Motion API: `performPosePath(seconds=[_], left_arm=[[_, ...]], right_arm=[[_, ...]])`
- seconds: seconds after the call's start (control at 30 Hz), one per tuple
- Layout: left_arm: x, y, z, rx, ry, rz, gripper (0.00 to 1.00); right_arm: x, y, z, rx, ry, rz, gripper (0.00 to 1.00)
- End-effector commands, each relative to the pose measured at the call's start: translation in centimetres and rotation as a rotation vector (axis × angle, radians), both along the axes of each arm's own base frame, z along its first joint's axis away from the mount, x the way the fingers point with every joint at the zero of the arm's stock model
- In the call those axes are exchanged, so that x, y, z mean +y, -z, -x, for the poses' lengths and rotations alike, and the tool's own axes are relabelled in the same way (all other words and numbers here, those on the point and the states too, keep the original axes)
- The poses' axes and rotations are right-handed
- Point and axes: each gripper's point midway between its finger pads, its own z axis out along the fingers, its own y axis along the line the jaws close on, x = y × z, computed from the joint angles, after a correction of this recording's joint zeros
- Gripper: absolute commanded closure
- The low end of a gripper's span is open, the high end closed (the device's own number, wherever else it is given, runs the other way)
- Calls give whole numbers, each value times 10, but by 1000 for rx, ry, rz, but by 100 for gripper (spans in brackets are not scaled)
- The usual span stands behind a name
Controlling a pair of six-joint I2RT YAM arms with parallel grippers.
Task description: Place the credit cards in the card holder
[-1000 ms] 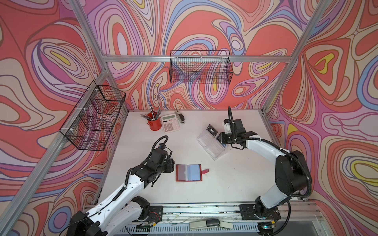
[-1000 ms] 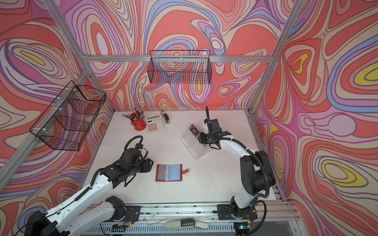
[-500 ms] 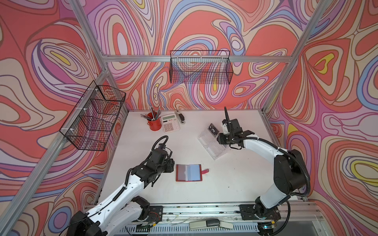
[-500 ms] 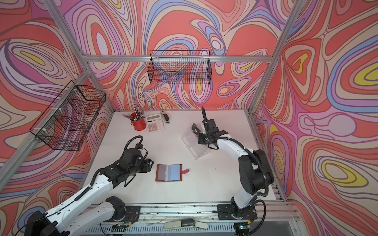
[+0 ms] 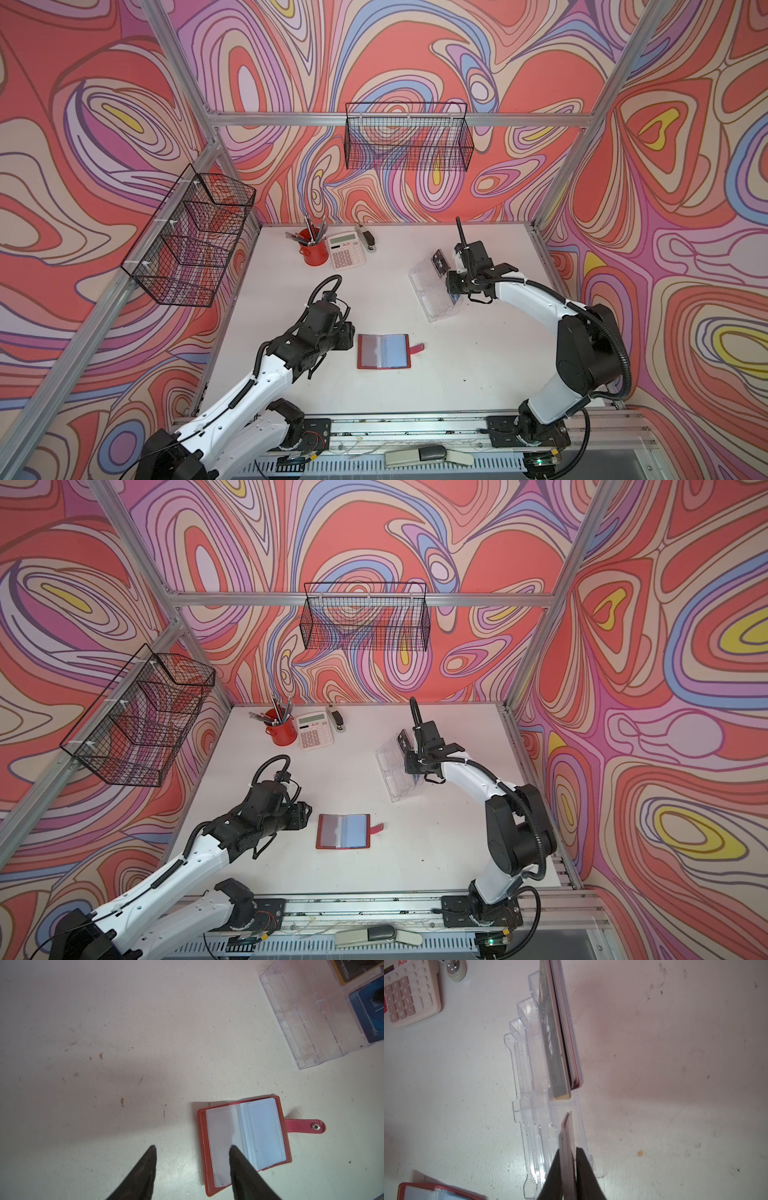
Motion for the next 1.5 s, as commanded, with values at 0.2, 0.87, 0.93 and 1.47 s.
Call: performPosePath(seconds=[0.2,0.87,0.93,1.47], left_arm=[[0,-4,0,0,6,-8,42],[-2,-7,1,-4,10,2,42],[-1,-6,1,-2,11,-1,42],[1,-4,0,-2,3,-15,42]], right_arm=[[15,-2,6,30,-10,-102,80],[-5,-10,9,-1,40,-85,79],[-5,-8,11,3,32,-82,79],[-2,-22,16,-15,-6,-106,80]])
